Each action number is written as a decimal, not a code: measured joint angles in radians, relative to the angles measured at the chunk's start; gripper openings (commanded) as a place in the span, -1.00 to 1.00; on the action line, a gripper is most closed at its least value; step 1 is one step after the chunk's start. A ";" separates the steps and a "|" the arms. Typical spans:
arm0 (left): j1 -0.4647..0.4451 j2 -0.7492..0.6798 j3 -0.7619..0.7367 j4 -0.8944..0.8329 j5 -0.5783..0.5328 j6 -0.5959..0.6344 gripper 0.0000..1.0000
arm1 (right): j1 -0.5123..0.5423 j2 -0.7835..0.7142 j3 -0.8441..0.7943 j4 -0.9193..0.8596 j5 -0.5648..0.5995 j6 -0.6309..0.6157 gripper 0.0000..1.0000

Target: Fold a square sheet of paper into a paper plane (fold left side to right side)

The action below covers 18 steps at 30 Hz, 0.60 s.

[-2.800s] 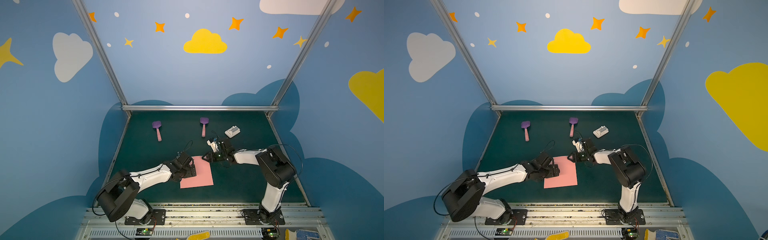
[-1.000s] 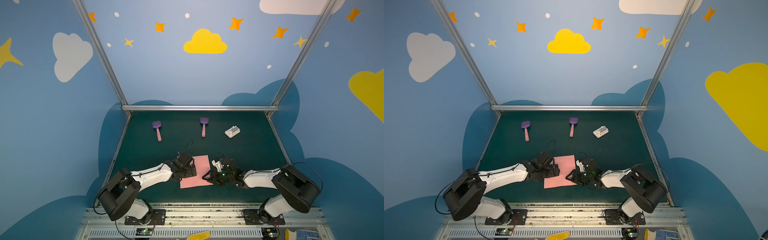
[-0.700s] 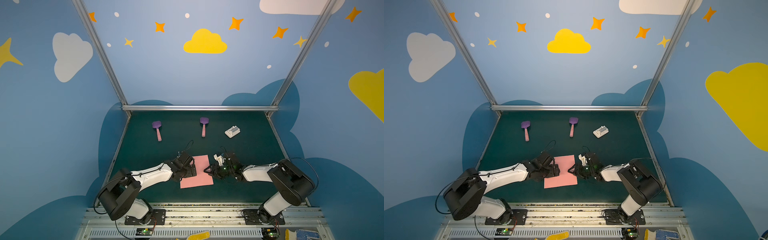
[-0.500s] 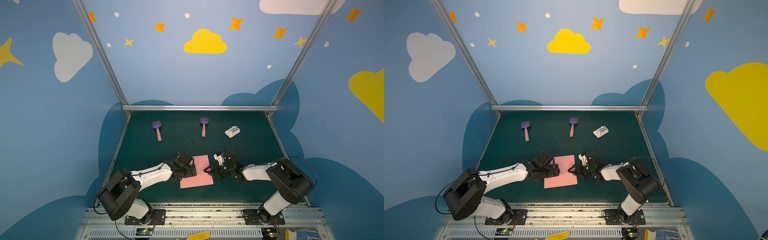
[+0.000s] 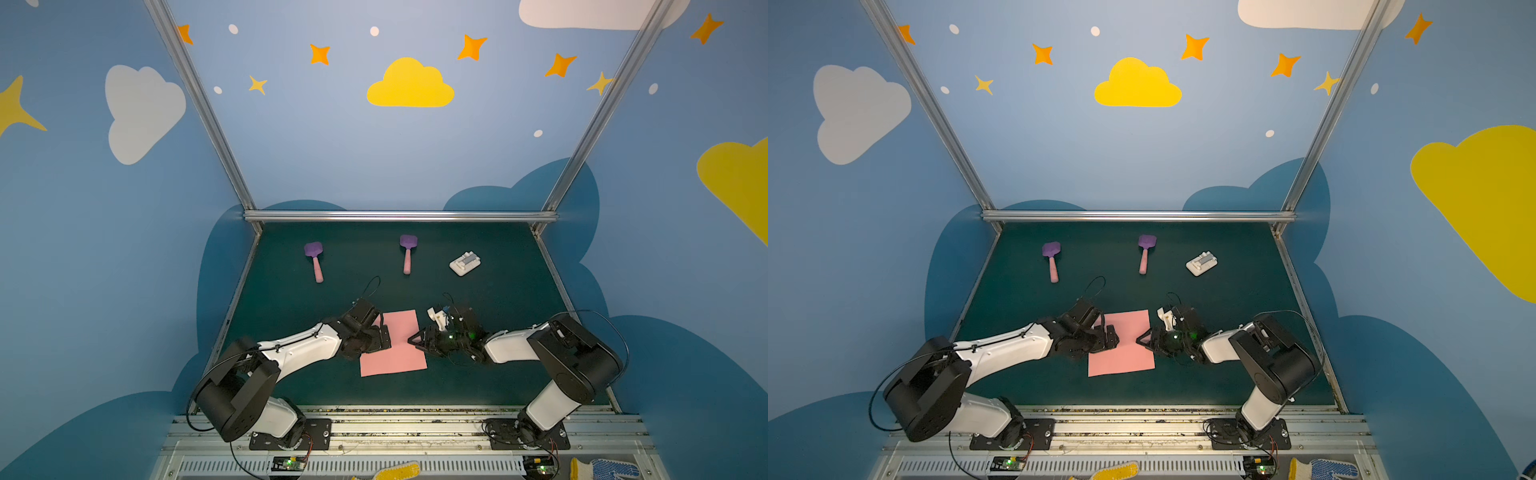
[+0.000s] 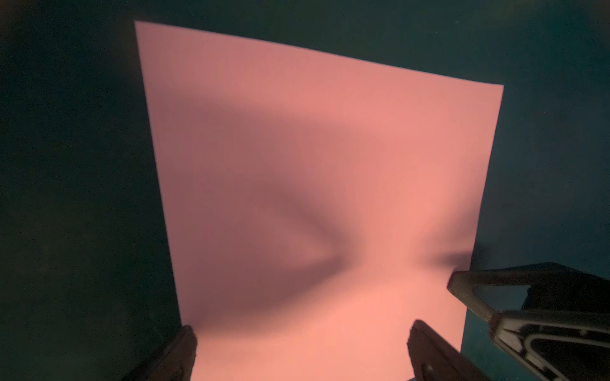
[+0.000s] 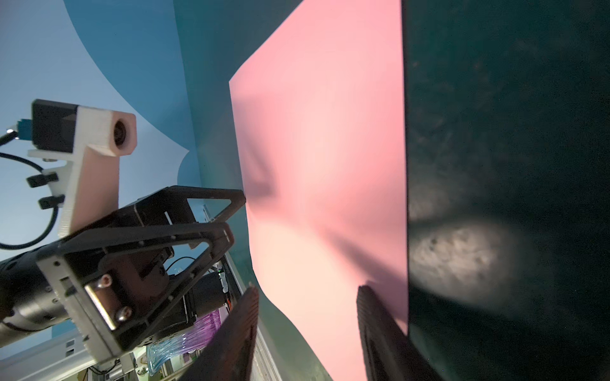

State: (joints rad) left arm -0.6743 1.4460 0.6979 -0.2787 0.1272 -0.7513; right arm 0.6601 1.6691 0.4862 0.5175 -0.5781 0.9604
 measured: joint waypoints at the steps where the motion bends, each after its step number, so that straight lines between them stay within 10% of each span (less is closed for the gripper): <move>1: 0.000 0.003 0.002 -0.001 0.000 0.000 1.00 | -0.002 -0.005 0.002 -0.002 0.000 -0.001 0.04; 18: 0.000 0.038 0.025 -0.017 0.000 0.007 1.00 | -0.212 0.148 0.482 -0.589 0.106 -0.414 0.04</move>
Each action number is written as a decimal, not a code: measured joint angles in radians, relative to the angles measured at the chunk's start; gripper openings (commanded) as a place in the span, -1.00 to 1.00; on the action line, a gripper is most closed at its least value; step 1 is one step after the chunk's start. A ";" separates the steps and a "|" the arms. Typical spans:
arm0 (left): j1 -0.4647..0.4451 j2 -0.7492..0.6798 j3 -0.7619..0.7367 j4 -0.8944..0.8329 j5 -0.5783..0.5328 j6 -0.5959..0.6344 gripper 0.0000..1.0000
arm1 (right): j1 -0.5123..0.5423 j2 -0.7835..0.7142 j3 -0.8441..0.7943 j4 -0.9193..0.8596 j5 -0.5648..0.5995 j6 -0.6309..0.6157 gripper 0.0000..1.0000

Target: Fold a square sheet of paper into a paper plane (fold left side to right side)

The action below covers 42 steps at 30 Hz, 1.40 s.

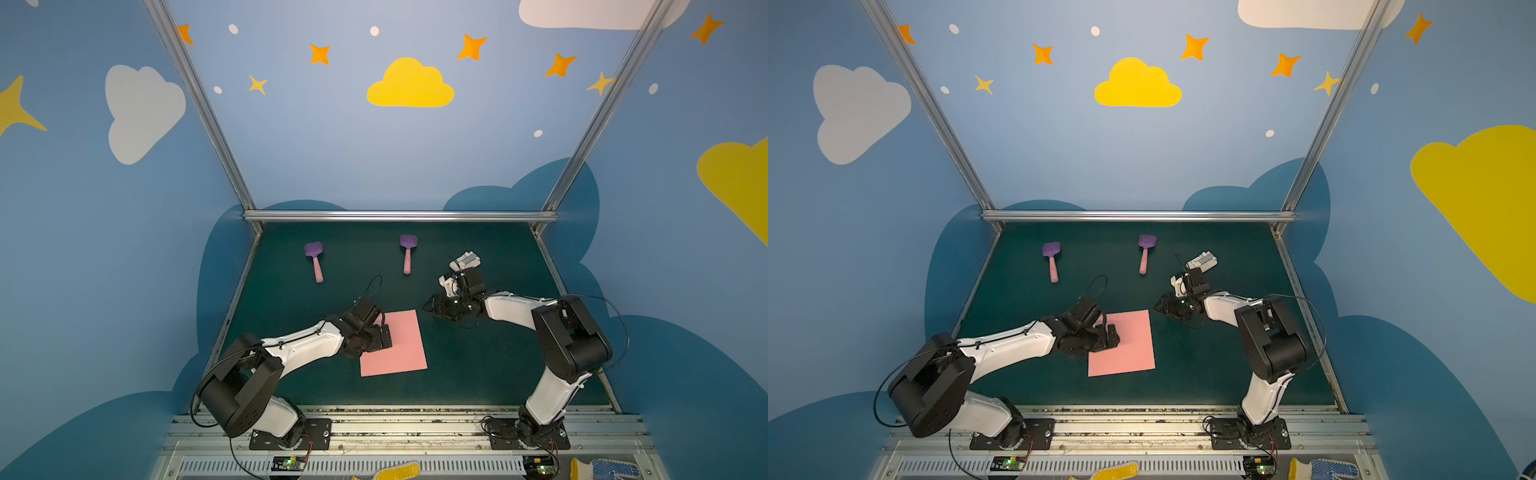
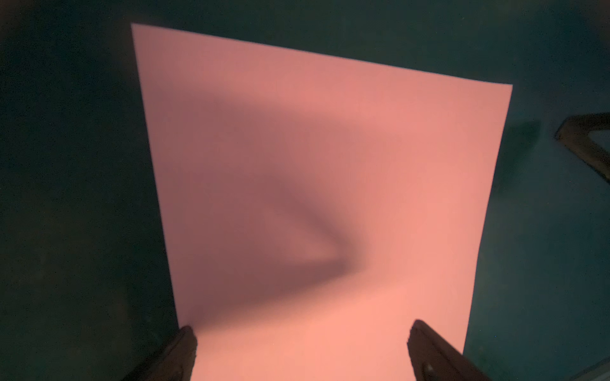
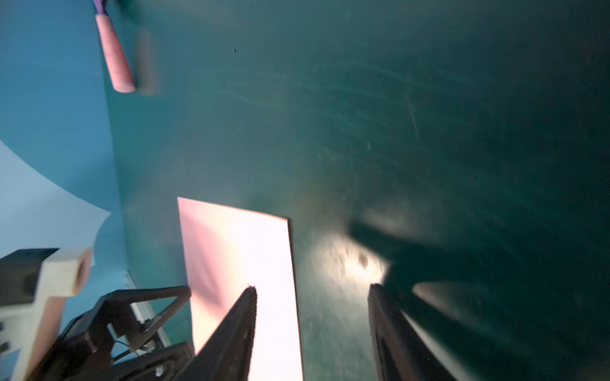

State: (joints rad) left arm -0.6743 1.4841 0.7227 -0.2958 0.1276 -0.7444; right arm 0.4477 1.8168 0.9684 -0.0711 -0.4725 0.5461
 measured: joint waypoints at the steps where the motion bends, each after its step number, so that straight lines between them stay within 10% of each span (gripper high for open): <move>1: 0.000 0.000 0.000 0.000 0.000 0.001 1.00 | 0.000 0.024 0.027 -0.025 0.000 -0.025 0.04; 17: 0.000 0.001 0.000 0.000 0.001 0.005 1.00 | 0.043 0.119 0.137 -0.048 -0.050 -0.256 -0.01; 42: 0.000 0.001 0.001 -0.001 0.002 0.005 1.00 | 0.068 0.122 0.045 0.127 -0.151 -0.260 -0.12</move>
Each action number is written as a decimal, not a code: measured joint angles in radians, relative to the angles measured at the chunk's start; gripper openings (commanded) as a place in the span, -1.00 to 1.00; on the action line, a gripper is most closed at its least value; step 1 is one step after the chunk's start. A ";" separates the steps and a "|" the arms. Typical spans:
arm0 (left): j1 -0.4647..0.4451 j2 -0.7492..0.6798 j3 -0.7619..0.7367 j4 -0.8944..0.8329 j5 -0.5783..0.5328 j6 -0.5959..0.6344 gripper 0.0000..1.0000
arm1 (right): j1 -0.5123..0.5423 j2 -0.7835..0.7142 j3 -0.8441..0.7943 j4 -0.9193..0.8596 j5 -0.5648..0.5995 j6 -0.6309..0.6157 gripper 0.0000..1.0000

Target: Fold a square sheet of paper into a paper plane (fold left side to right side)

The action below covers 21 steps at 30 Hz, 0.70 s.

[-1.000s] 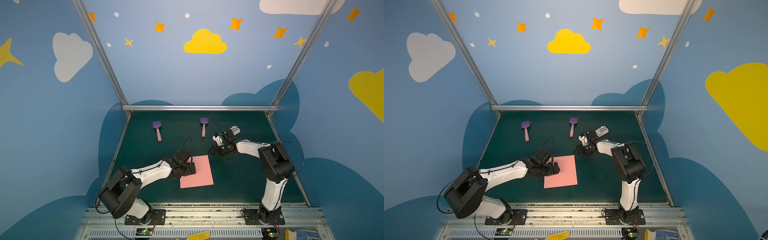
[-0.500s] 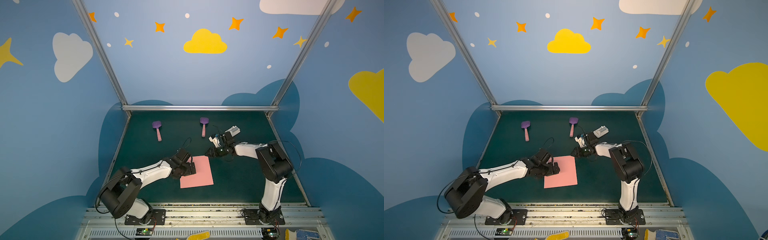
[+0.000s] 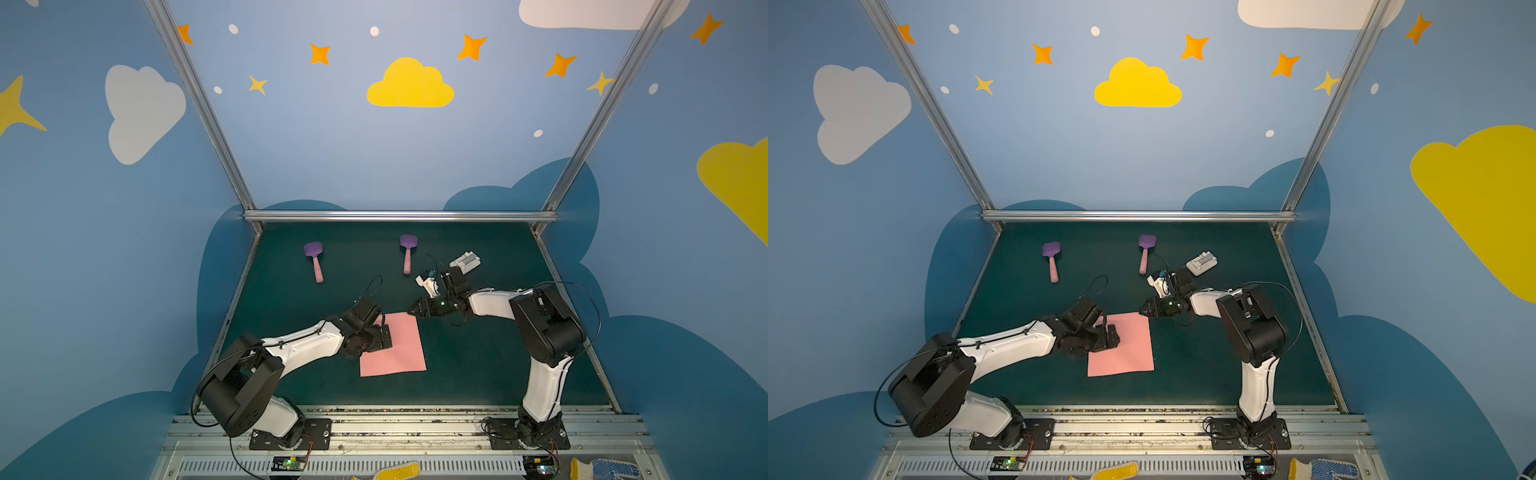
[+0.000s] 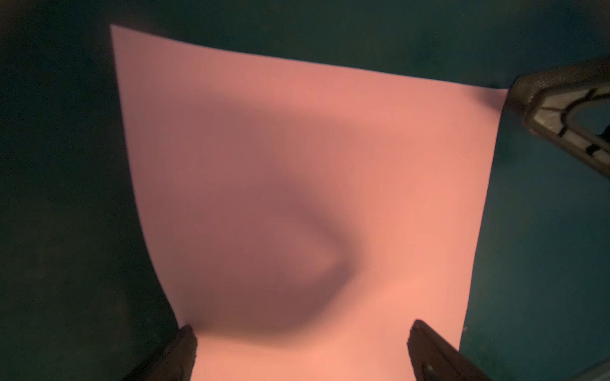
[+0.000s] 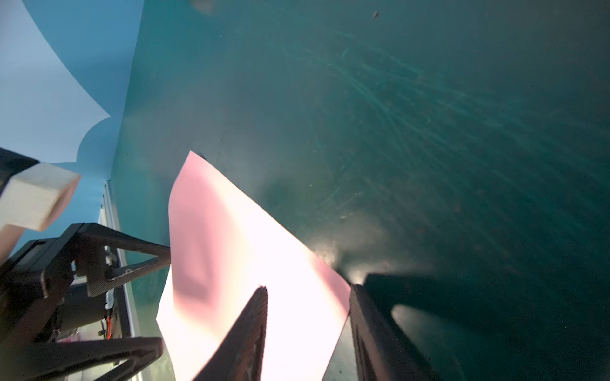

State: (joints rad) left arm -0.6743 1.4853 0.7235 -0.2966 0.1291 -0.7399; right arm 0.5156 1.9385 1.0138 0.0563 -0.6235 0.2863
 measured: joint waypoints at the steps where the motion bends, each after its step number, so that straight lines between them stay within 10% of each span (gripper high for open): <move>1: 0.000 0.000 0.000 0.000 0.000 0.000 1.00 | 0.002 0.000 -0.003 0.003 -0.006 0.002 -0.13; 21: 0.000 0.000 -0.002 0.002 0.000 -0.001 1.00 | 0.023 -0.011 -0.131 0.203 -0.163 0.197 0.01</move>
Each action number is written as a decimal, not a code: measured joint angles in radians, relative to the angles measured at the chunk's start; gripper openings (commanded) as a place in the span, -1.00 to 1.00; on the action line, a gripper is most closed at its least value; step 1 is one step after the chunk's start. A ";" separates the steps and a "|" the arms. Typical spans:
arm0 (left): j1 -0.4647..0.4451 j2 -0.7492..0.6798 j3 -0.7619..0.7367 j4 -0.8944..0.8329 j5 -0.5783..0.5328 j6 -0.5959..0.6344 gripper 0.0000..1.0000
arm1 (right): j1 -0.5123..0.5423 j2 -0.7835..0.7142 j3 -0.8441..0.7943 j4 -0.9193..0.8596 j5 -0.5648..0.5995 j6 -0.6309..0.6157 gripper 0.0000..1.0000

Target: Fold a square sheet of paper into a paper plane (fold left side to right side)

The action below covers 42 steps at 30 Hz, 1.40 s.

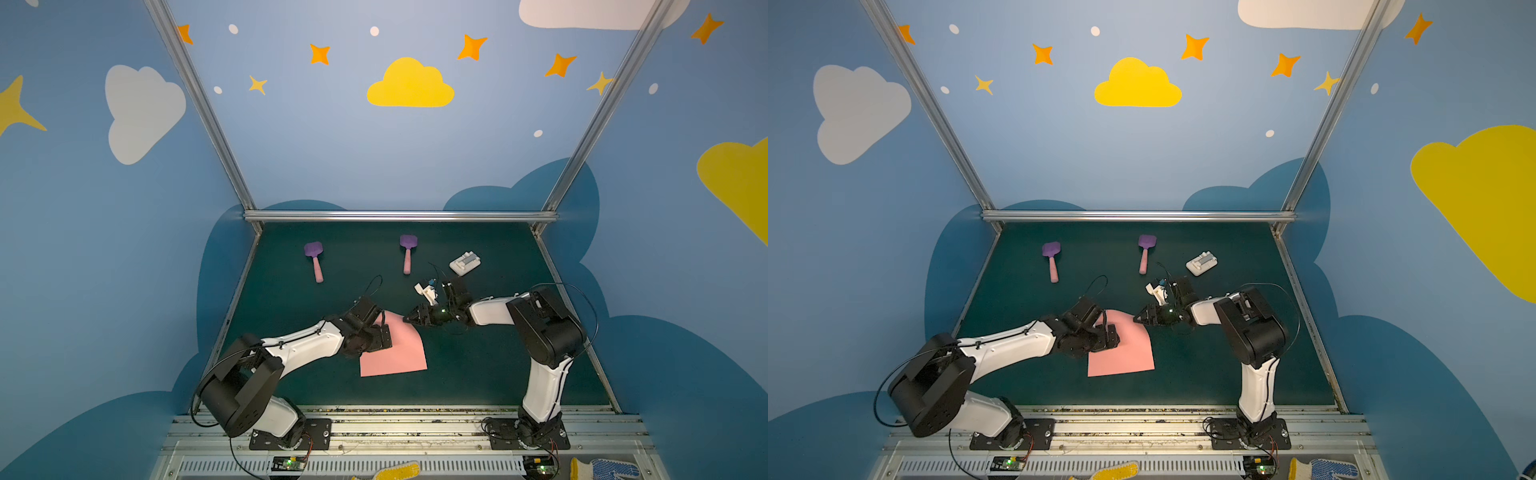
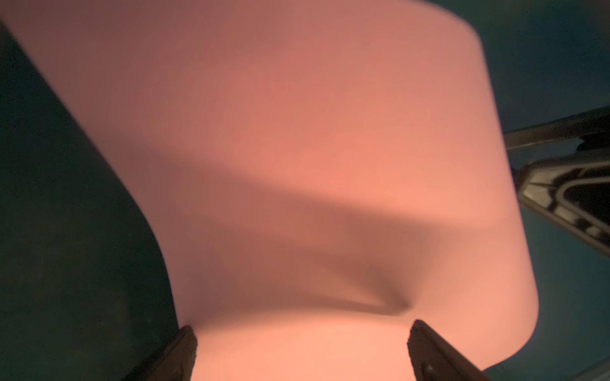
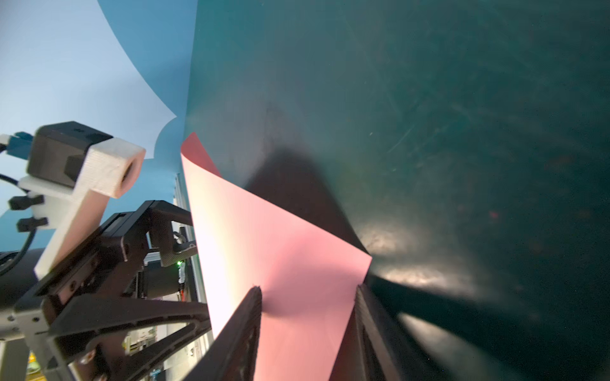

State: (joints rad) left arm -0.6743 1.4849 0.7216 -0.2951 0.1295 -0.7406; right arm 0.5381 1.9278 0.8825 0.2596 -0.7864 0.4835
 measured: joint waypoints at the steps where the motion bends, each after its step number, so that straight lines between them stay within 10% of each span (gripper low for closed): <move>1: 0.000 0.000 0.000 0.000 0.000 0.000 1.00 | 0.004 -0.003 -0.008 0.009 -0.003 0.009 0.02; 42: 0.000 -0.006 -0.010 0.012 0.001 0.000 1.00 | 0.047 -0.195 -0.380 0.404 -0.012 0.404 0.43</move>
State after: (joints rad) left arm -0.6743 1.4792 0.7120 -0.2829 0.1303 -0.7406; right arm 0.5846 1.7329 0.5030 0.6632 -0.7982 0.8871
